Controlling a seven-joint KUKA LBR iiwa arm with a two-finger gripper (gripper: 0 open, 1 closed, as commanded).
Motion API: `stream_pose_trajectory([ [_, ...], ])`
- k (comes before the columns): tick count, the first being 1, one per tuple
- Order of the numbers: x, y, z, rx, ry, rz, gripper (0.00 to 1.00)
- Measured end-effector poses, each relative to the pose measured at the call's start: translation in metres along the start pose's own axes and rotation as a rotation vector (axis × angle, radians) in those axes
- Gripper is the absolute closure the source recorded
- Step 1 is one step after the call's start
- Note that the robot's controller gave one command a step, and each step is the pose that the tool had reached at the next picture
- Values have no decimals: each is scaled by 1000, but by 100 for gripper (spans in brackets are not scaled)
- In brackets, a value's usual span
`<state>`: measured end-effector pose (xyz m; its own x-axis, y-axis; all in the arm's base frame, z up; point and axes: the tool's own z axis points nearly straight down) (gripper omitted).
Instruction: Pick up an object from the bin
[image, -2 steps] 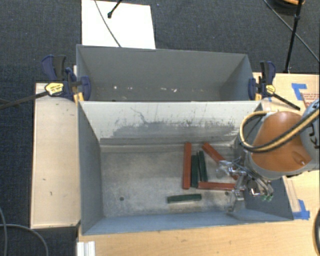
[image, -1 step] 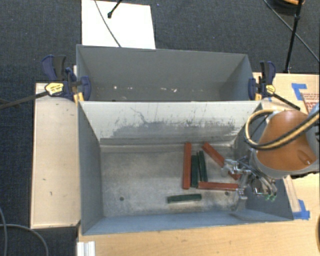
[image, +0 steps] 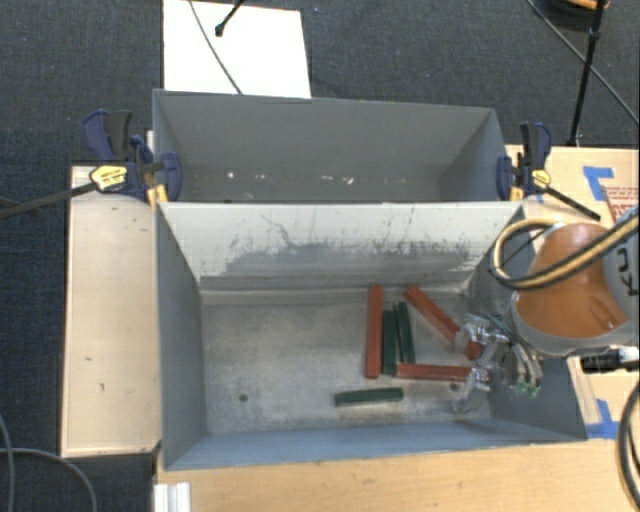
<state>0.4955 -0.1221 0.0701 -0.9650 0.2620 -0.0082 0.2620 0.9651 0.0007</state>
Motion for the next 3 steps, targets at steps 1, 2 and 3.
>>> stream_pose_trajectory([
  [1, -91, 32, 0, 0, 2, -160, 0],
  [2, -89, 31, 0, 1, 7, -161, 100],
  [3, -90, 30, -27, 2, 8, -161, 100],
])
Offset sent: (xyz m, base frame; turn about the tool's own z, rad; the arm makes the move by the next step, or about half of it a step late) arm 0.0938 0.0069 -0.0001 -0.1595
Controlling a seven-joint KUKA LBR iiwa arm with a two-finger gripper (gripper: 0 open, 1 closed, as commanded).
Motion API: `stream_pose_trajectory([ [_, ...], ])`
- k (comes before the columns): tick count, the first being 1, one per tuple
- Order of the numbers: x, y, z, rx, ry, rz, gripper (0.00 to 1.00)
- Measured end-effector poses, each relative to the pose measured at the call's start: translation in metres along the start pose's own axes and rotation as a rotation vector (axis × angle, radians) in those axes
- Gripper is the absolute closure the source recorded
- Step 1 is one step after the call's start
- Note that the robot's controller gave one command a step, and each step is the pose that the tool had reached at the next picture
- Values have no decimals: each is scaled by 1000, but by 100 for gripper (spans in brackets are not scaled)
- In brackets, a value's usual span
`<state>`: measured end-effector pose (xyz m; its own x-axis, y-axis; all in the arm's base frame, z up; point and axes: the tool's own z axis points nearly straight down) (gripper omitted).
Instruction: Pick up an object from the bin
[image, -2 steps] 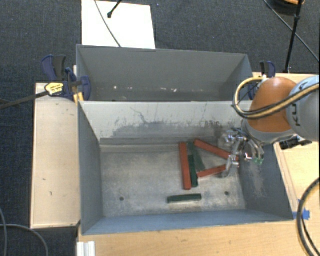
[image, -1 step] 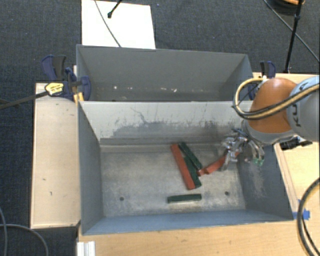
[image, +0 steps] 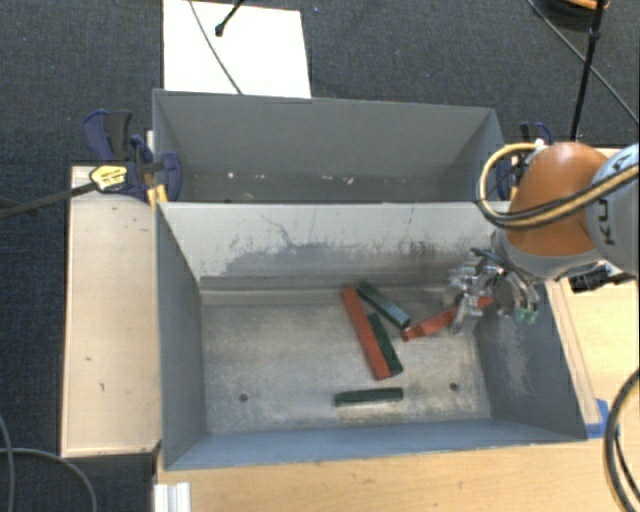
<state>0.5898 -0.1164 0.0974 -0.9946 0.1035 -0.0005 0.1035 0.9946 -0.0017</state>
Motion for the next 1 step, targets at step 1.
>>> stream_pose_trajectory([
  [1, -2, 0, -63, -1, -9, 0, 100],
])
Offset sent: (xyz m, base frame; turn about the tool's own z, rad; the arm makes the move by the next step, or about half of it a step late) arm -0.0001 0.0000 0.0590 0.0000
